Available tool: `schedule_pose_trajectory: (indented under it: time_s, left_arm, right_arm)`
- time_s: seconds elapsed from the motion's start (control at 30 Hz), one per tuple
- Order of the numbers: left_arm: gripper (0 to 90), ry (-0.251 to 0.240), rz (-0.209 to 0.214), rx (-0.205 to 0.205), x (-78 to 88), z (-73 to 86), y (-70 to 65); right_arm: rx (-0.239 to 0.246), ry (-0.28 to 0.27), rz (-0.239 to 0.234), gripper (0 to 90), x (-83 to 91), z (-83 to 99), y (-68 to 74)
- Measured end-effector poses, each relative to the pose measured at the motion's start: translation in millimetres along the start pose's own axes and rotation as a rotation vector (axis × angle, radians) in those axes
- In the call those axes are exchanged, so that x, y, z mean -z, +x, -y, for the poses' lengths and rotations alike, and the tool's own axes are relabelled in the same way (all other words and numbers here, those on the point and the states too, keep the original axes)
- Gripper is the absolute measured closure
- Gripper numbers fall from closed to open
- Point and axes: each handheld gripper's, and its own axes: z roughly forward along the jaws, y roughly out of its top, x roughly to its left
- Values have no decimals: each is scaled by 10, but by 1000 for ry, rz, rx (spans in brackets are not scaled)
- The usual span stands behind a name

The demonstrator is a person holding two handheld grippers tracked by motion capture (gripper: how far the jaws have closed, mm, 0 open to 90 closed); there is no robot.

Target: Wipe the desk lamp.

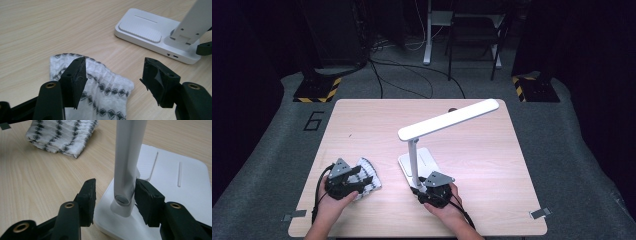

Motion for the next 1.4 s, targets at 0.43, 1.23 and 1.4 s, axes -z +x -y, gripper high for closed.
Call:
schedule_pose_trajectory:
  time_s: [0.43, 1.23, 1.4]
  left_arm:
    - [369, -17, 148, -78, -94, -264, -431]
    - [472, -55, 193, -52, -386, -617, -708]
    - [554, -53, 181, -58, -418, -641, -701]
  right_arm:
    - [41, 6, -61, 518, -148, -64, 108]
    - [-71, 33, 17, 521, 63, 35, -194]
    - [-93, 34, 41, 513, 98, 67, -239]
